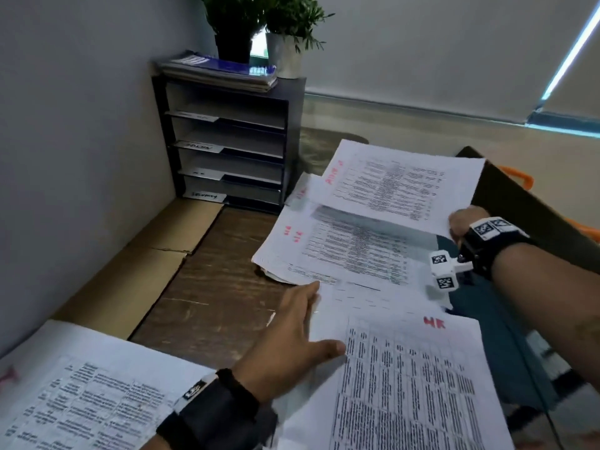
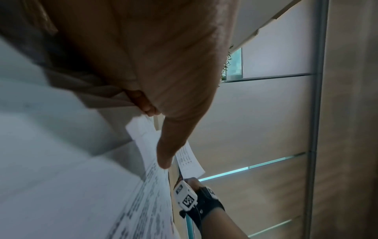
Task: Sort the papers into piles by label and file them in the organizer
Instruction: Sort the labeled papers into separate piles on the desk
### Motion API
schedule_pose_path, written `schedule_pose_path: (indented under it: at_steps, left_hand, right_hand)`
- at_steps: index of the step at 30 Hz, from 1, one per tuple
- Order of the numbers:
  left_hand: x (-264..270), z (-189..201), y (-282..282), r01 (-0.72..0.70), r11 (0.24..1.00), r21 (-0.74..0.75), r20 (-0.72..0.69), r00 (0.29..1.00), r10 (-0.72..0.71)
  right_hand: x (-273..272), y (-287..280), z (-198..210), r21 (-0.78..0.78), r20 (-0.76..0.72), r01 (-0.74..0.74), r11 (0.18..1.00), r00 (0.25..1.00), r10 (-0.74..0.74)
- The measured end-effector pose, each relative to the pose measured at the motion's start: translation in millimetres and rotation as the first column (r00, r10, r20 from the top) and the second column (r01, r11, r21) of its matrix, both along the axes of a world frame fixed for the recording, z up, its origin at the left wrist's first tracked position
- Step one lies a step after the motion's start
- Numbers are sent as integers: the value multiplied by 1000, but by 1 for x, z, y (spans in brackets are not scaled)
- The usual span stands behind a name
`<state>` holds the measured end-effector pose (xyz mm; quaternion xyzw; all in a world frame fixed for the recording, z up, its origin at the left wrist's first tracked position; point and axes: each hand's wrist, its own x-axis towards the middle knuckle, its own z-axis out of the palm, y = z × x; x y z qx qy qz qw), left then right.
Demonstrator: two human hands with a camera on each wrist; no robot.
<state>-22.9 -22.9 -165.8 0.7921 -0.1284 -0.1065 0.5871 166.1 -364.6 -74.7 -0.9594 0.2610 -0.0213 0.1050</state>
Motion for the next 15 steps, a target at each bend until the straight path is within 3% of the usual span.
schedule_pose_path:
  at_steps: [3, 4, 8, 11, 15]
  left_hand:
    - [-1, 0, 2, 25, 995, 97, 46, 999, -30]
    - [-2, 0, 2, 32, 992, 121, 64, 997, -40]
    - [0, -1, 4, 25, 985, 171, 81, 996, -39]
    - [0, 0, 3, 29, 976, 215, 101, 994, -52]
    - [0, 6, 0, 51, 954, 295, 106, 991, -85]
  right_hand:
    - [46, -14, -15, -142, -153, -178, 974, 976, 156]
    - [58, -17, -18, -141, -137, -215, 966, 971, 196]
    - [65, 1, -16, -16, -14, -184, 983, 983, 184]
    - [53, 6, -17, 46, 217, -184, 982, 961, 170]
    - [-21, 18, -8, 230, 373, -307, 924, 904, 208]
